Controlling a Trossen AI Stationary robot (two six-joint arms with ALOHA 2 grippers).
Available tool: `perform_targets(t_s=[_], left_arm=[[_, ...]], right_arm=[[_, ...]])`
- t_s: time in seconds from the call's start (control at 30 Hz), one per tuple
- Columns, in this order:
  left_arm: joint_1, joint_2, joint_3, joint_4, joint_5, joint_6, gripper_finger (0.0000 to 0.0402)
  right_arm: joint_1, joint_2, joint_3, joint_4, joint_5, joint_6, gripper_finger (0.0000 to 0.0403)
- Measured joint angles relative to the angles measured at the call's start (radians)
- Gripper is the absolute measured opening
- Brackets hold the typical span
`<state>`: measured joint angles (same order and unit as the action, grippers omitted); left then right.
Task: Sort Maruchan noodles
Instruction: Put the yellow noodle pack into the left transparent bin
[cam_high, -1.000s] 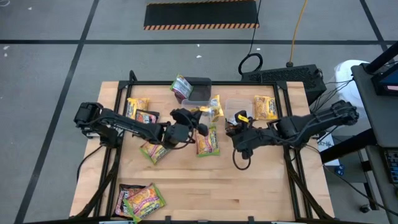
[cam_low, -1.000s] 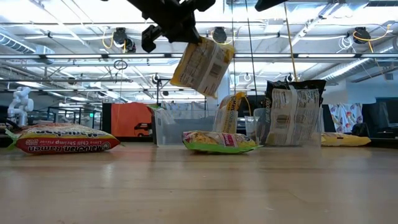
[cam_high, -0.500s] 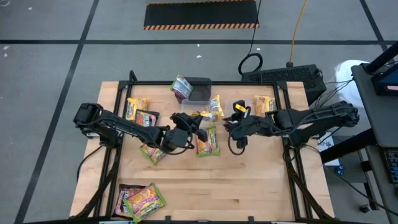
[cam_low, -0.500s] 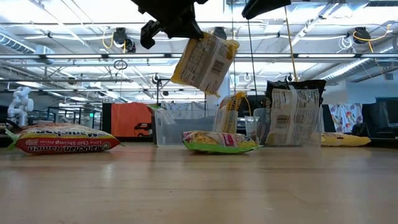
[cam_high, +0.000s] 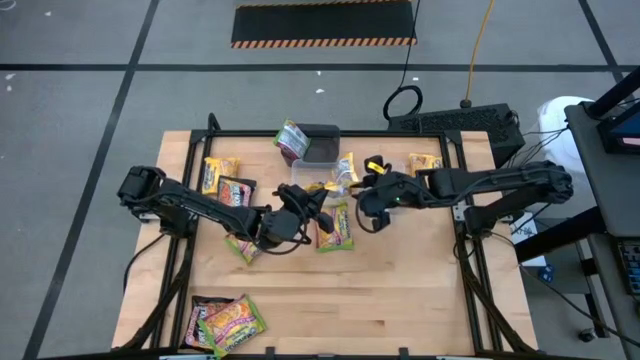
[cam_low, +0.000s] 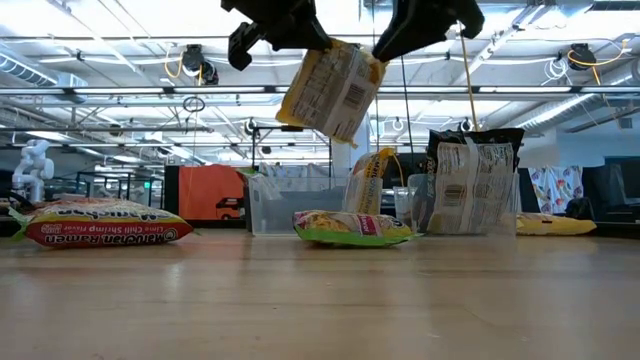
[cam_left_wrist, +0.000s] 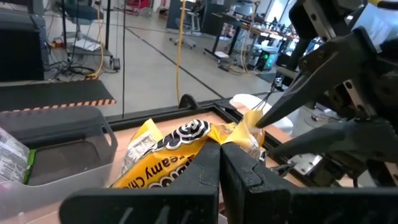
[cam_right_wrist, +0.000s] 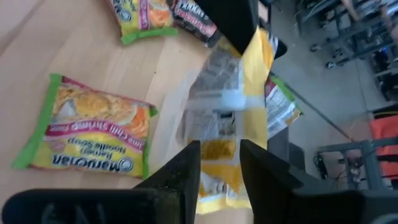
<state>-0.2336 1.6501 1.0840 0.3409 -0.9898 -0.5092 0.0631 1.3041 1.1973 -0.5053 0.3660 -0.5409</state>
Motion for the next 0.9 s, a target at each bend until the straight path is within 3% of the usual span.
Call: perform_targets(t_s=[0.23,0.9], left_arm=[[-0.003,0.0,0.0,-0.006,0.004,0.0,0.0],[-0.004,0.0,0.0,-0.005,0.005,0.035,0.0]], right_arm=[[-0.001,-0.001,-0.015,0.089,0.002,-0.056,0.0105],[-0.093,-0.001,-0.037,0.071,-0.005,0.005,0.0105]])
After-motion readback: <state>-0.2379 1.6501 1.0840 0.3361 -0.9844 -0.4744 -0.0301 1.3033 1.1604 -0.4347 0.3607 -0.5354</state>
